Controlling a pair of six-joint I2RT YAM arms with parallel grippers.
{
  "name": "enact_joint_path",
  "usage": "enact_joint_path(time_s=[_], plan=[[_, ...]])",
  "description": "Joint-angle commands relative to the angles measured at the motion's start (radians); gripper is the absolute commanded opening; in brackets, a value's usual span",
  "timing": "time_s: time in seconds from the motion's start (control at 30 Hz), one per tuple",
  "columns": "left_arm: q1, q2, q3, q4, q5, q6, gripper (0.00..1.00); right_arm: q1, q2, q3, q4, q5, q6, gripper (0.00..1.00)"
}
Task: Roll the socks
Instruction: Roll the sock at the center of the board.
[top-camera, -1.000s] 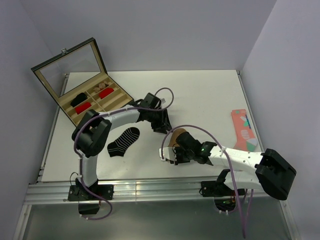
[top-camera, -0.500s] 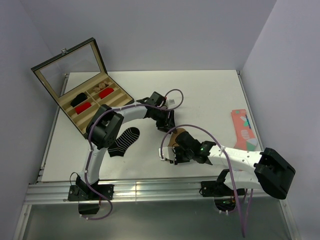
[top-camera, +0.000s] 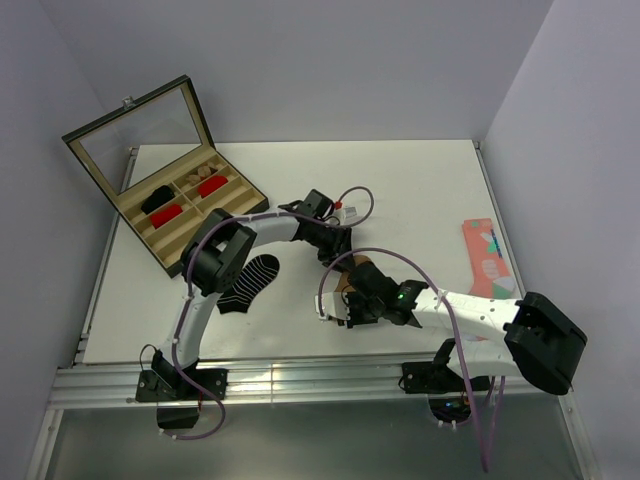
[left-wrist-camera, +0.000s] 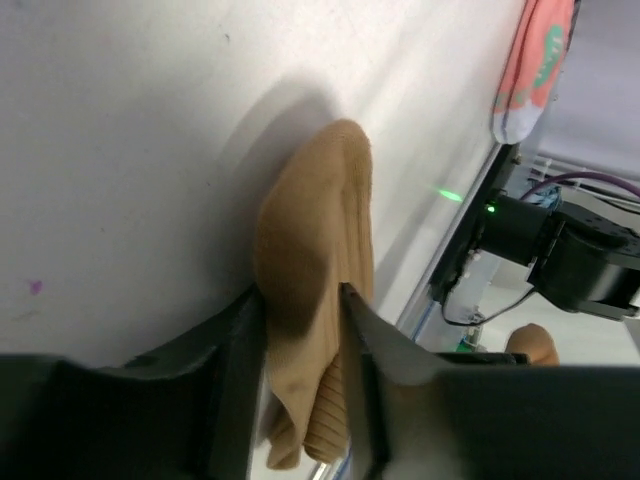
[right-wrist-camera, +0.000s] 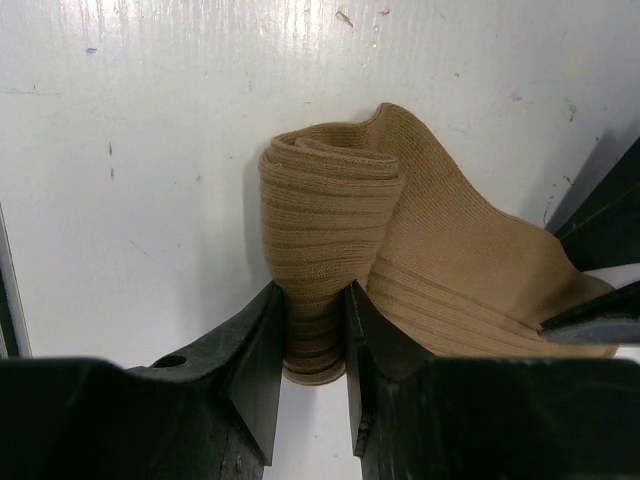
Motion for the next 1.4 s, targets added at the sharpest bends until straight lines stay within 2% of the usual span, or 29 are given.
enact_joint_path(time_s=[0.0, 0.1, 0.17, 0.2, 0.53, 0.8, 0.93, 1.13, 1.37], plan=[[-0.013, 0.043, -0.016, 0.031, -0.028, 0.005, 0.36, 0.006, 0.042, -0.023, -0.089, 0.014, 0.004, 0.18], [-0.015, 0.041, -0.034, 0.083, -0.022, -0.037, 0.2, 0.008, 0.042, -0.024, -0.09, 0.014, 0.007, 0.18], [-0.015, 0.034, -0.054, 0.126, -0.029, -0.08, 0.03, 0.009, 0.039, -0.026, -0.084, 0.016, 0.009, 0.18], [-0.015, 0.026, -0.063, 0.145, -0.034, -0.09, 0.0, 0.008, 0.036, -0.027, -0.086, 0.016, 0.007, 0.18], [0.059, -0.118, -0.259, 0.289, -0.173, -0.218, 0.0, 0.008, 0.022, -0.018, -0.09, 0.014, -0.005, 0.17], [0.123, -0.215, -0.33, 0.248, -0.279, -0.212, 0.0, -0.005, 0.042, 0.031, -0.099, 0.013, -0.028, 0.16], [0.177, -0.261, -0.379, 0.261, -0.308, -0.238, 0.0, -0.032, 0.083, 0.081, -0.131, -0.039, -0.052, 0.16], [0.199, -0.282, -0.379, 0.215, -0.348, -0.216, 0.0, -0.107, 0.187, 0.215, -0.277, -0.221, -0.114, 0.16], [0.199, -0.316, -0.462, 0.286, -0.377, -0.242, 0.0, -0.21, 0.413, 0.458, -0.608, -0.389, -0.249, 0.16]])
